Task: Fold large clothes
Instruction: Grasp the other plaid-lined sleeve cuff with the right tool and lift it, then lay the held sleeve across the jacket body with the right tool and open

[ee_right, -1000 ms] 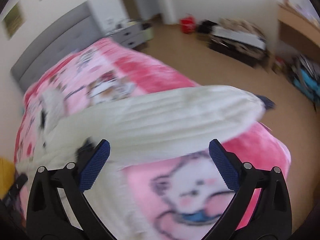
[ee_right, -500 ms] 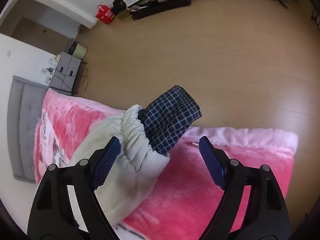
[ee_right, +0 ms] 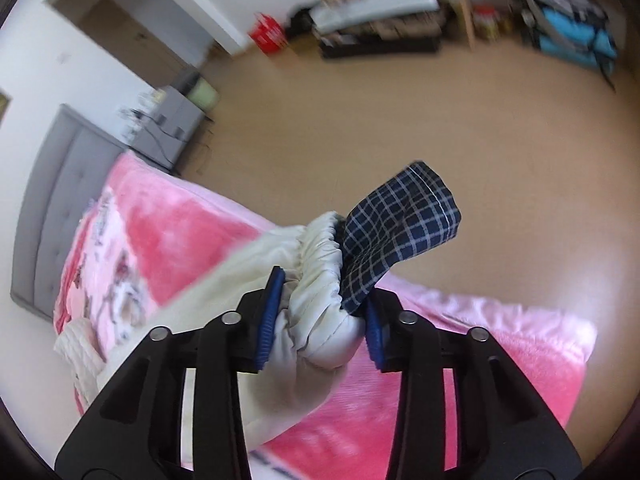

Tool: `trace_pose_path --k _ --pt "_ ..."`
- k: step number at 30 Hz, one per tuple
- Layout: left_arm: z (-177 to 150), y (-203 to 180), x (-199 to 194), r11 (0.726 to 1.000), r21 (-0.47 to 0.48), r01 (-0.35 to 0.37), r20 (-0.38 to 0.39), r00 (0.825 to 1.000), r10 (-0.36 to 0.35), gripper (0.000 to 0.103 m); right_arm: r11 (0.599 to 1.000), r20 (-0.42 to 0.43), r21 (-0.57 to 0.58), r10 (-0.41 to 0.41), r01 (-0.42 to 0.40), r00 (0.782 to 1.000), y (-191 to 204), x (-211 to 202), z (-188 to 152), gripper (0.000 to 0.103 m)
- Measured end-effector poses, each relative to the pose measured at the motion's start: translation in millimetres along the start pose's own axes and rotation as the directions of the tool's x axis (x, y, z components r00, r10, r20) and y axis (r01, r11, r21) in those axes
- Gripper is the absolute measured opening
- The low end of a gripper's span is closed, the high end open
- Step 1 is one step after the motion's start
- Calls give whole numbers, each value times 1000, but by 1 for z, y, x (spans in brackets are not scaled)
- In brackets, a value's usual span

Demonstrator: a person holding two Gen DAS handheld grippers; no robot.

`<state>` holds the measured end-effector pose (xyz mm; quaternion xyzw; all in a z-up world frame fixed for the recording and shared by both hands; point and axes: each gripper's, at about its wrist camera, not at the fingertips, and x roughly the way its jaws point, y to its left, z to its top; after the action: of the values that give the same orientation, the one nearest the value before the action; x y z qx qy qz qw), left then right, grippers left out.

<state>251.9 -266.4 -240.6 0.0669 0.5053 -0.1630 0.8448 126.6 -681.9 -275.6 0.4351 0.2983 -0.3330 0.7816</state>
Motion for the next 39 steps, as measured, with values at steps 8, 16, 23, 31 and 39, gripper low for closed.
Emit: trace_pose_path --k 8,16,23,31,39 --pt "-5 67 -20 991 -118 -63 31 997 67 98 869 133 -388 384 -308 914 177 -105 -12 18" --pt "-21 170 -53 954 -276 -118 62 988 140 98 537 -249 -593 585 -599 772 368 -130 -155 3" --pt "-56 279 -95 911 -353 -213 64 966 251 98 363 -504 -601 520 -712 690 460 -108 -329 3" --pt "-113 379 -108 857 -411 -312 -6 940 340 98 251 -580 -722 289 -645 762 474 -49 -483 3" --pt "-139 414 -102 828 -465 -312 -40 942 333 98 -39 -548 -827 287 -562 786 442 -74 -536 4"
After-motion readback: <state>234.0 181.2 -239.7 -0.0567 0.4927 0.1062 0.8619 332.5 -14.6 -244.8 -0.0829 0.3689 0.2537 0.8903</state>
